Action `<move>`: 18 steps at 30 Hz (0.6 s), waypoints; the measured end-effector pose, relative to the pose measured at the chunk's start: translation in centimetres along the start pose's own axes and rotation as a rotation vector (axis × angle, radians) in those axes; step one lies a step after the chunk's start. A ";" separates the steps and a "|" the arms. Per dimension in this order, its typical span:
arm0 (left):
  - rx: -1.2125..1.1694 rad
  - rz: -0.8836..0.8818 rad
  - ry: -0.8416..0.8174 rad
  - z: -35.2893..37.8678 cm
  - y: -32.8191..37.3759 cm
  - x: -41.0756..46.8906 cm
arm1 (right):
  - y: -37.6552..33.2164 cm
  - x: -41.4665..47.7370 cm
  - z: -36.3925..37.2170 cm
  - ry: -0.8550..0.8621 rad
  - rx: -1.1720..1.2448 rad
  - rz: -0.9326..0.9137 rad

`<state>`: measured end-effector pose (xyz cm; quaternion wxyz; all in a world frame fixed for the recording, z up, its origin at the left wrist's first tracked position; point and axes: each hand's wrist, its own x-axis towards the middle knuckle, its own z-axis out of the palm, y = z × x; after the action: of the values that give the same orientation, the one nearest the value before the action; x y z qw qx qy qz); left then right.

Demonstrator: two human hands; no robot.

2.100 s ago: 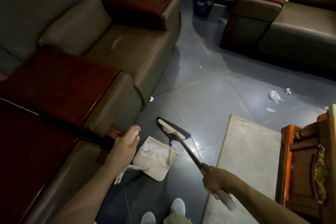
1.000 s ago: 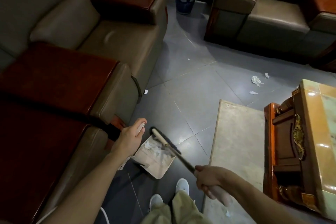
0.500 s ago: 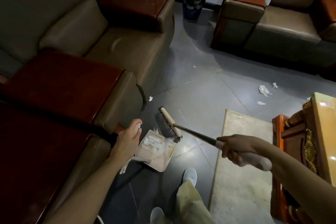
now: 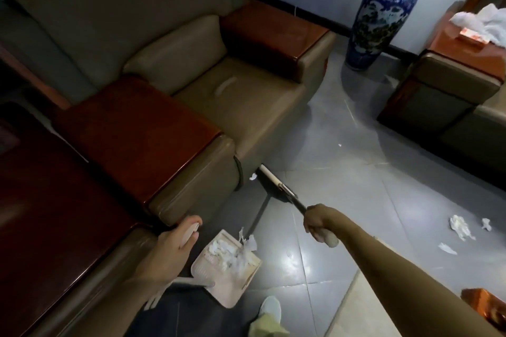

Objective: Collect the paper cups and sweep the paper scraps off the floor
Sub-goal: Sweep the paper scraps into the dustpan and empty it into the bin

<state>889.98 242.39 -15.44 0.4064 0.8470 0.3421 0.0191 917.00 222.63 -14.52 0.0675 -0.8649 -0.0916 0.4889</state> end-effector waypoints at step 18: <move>0.126 0.062 0.001 -0.9 -3.8 -4.0 | 3.6 -10.1 10.6 -0.223 -0.321 0.029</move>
<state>884.49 242.26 -16.50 0.3513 0.8812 0.3163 0.0105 903.13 217.16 -12.30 -0.0890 -0.8063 -0.1627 0.5617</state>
